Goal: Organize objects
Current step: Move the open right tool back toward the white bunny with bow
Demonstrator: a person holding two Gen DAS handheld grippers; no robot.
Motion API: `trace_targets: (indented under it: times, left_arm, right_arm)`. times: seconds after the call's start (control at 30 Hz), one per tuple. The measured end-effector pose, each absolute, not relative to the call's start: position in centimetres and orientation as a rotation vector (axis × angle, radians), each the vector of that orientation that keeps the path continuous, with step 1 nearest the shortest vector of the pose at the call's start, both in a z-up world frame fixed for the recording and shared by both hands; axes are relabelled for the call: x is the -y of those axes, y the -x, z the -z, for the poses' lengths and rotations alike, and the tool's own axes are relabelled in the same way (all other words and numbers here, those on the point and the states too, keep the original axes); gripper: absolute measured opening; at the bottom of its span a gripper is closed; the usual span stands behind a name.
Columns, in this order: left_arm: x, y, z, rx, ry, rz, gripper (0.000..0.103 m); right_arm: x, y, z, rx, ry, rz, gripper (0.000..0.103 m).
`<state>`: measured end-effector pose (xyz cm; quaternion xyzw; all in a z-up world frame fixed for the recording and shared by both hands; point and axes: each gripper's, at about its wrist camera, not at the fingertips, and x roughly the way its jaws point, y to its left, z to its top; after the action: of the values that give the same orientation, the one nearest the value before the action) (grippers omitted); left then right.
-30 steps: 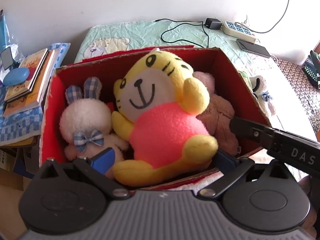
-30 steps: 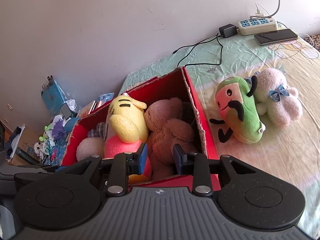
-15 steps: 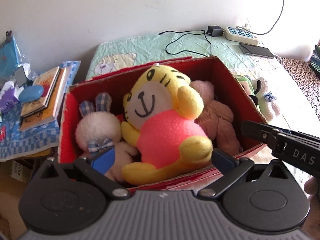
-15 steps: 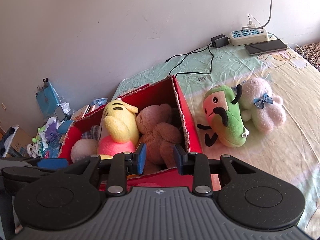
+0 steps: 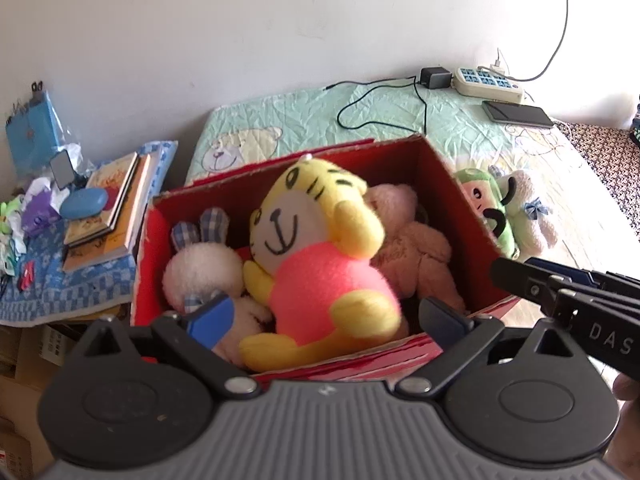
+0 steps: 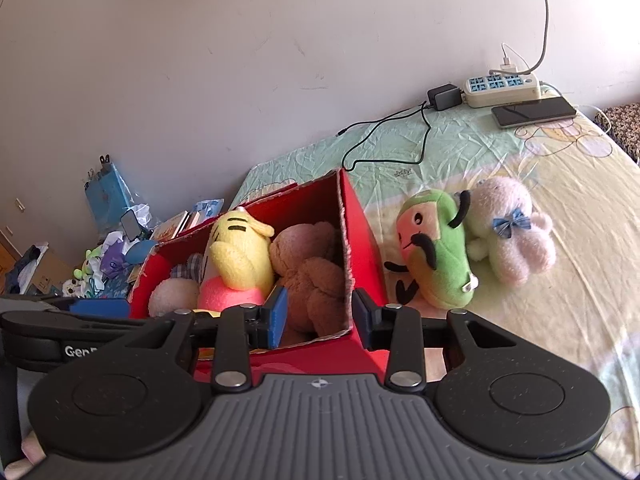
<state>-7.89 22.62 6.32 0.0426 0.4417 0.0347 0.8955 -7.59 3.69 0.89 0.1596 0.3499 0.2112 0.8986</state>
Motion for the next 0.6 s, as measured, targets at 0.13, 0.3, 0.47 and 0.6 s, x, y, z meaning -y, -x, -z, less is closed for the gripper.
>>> trace_targets:
  times: [0.13, 0.3, 0.47, 0.6]
  left_arm:
    - [-21.3, 7.7, -7.0, -0.907, -0.092, -0.079, 0.1]
    - [-19.0, 7.4, -7.5, -0.899, -0.111, -0.082, 0.098]
    - [-16.5, 7.1, -8.0, -0.886, -0.125, -0.064, 0.097]
    - [-14.5, 6.7, -8.3, -0.876, -0.134, -0.038, 0.097]
  right_arm:
    - [-2.4, 7.3, -1.2, -0.723, -0.332, -0.446, 0.038]
    - [-0.4, 7.1, -1.3, -0.727, -0.335, -0.446, 0.038]
    - [1.7, 6.8, -1.4, -0.728, -0.347, -0.435, 0.038]
    - [3.7, 6.5, -1.3, -0.728, -0.36, -0.413, 0.038]
